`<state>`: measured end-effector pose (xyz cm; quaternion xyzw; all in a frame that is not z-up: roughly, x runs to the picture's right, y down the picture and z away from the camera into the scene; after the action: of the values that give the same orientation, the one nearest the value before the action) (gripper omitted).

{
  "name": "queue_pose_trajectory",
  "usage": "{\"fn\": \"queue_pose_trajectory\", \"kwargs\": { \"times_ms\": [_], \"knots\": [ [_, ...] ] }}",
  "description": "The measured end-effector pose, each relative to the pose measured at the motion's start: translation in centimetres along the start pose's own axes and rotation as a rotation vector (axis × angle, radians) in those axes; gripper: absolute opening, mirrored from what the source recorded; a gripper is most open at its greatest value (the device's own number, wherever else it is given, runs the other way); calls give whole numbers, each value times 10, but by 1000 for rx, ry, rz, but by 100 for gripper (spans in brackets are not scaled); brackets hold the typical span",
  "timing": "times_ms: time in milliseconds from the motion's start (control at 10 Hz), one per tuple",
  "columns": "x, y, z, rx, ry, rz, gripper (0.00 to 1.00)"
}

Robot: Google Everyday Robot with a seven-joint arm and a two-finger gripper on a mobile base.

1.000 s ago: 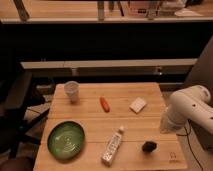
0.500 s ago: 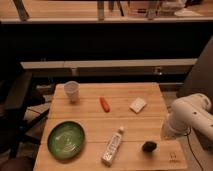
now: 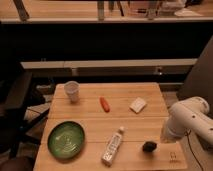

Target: Knock the eraser over

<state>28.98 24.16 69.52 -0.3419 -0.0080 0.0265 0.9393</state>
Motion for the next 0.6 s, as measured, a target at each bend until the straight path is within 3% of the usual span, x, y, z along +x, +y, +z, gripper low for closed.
{"fn": "queue_pose_trajectory", "kwargs": {
  "times_ms": [600],
  "knots": [
    [-6,1,9,-8,16,-18,0]
  ]
}}
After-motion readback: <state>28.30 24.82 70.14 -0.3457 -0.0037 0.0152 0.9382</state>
